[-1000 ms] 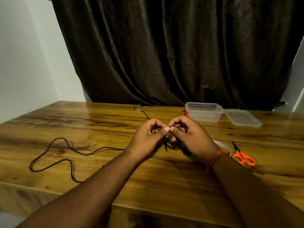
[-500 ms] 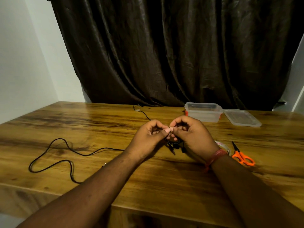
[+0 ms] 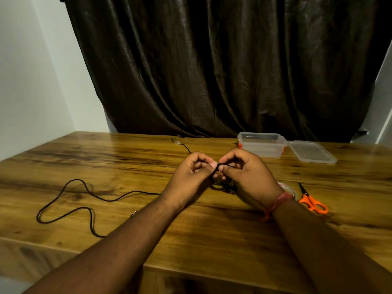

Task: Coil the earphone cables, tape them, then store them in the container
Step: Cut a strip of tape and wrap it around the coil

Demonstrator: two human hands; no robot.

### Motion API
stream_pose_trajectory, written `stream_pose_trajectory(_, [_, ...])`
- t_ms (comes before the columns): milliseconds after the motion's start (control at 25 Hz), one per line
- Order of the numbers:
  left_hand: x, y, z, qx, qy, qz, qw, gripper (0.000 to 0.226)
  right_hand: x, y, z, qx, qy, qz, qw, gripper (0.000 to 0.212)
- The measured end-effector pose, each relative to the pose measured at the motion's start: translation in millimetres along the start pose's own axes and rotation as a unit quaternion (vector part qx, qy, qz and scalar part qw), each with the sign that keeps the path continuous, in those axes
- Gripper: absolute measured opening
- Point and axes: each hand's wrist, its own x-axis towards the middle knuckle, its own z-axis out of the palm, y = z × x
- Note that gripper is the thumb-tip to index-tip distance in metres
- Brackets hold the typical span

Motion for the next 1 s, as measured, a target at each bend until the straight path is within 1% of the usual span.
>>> stream_pose_trajectory(120, [1.3, -1.6, 0.1, 0.023, -0.009, 0.010, 1.000, 0.010, -0.4, 0.6, 1.9, -0.026, -0.013, -0.006, 1.000, 0.020])
stream_pose_trajectory(240, [2.4, -0.5, -1.1, -0.016, 0.013, 0.002, 1.000, 0.008, 0.3, -1.0, 2.2, 0.012, -0.014, -0.006, 1.000, 0.019])
stream_pose_trajectory(360, [2.8, -0.2, -3.0, -0.027, 0.029, -0.003, 0.999, 0.005, -1.1, -7.9, 0.7, 0.041, 0.009, -0.006, 0.999, 0.016])
stream_pose_trajectory(440, [2.5, 0.4, -2.3, -0.022, 0.026, -0.001, 0.999, 0.003, -0.9, -8.4, -0.4, 0.063, 0.024, -0.002, 0.998, 0.014])
stream_pose_trajectory(520, [1.5, 0.8, 0.2, -0.013, 0.022, -0.004, 1.000, 0.004, -0.9, -8.9, -0.5, 0.061, 0.030, 0.000, 0.998, 0.012])
stream_pose_trajectory(680, [1.0, -3.8, 2.4, -0.015, -0.007, -0.018, 1.000, 0.006, -3.0, -8.7, 0.8, 0.028, 0.002, -0.001, 1.000, 0.013])
stream_pose_trajectory(800, [1.6, -5.9, 0.1, -0.005, -0.029, -0.016, 0.999, 0.006, -3.0, -6.3, 0.5, -0.053, -0.015, -0.015, 0.998, 0.015])
stream_pose_trajectory(1000, [1.7, -0.9, -1.1, -0.045, -0.003, -0.026, 0.999, 0.011, -1.4, -4.7, 1.1, -0.021, -0.045, 0.001, 0.999, 0.026])
